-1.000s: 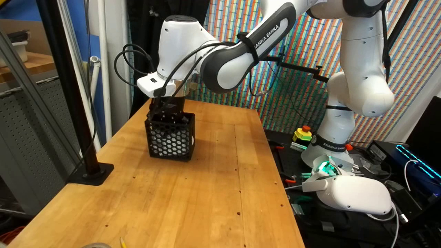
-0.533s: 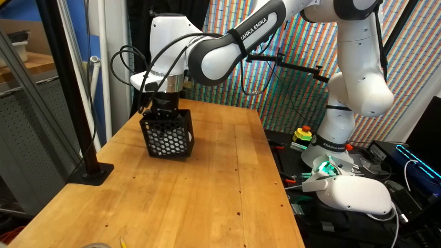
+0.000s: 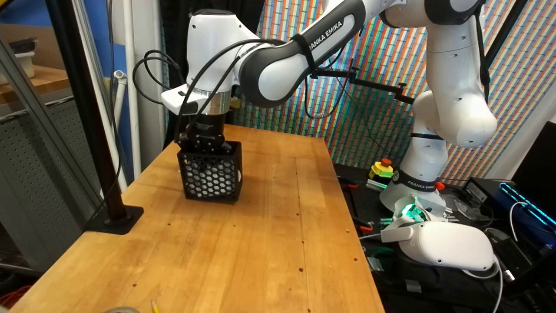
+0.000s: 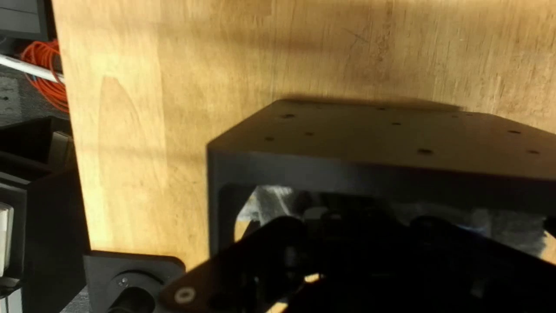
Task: Place the towel in the basket
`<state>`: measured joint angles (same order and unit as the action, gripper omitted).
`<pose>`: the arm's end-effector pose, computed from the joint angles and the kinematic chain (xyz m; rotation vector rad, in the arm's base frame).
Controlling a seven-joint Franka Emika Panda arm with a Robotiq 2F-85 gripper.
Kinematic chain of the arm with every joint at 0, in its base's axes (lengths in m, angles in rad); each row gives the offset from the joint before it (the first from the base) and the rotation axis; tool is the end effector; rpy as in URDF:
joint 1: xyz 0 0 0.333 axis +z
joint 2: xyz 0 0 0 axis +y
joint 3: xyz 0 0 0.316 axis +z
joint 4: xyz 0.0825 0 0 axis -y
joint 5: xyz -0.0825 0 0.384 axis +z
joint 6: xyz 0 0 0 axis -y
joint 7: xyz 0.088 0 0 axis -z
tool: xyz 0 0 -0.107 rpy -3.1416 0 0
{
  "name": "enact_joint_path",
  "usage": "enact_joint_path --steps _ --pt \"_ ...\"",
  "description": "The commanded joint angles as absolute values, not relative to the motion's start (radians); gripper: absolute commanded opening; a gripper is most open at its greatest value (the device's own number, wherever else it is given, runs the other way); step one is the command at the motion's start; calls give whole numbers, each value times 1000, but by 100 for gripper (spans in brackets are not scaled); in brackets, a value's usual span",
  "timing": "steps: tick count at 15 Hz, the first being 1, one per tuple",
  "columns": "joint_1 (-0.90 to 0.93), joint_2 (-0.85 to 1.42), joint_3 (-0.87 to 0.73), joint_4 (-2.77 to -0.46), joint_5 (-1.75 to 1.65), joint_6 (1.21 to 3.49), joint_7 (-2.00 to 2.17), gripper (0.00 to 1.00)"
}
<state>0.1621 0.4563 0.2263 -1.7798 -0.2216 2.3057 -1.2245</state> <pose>0.6192 0.2344 0.3143 1.9738 2.3120 0.0740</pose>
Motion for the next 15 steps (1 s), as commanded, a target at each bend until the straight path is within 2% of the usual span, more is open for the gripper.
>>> enact_joint_path --steps 1,9,10,11,12,13,15 --pt "214 375 209 -1829 -315 2317 -1161 5" --pt "273 200 221 -1911 -504 2278 -1018 5" --pt "275 188 223 -1915 -511 2272 -1004 9" --pt "276 177 227 -1918 -516 2267 -994 32" --pt "266 228 232 -1881 -488 2276 -1029 9" --pt "268 215 234 -1888 -491 2272 -1022 11" --pt "269 203 234 -1895 -492 2266 -1017 24"
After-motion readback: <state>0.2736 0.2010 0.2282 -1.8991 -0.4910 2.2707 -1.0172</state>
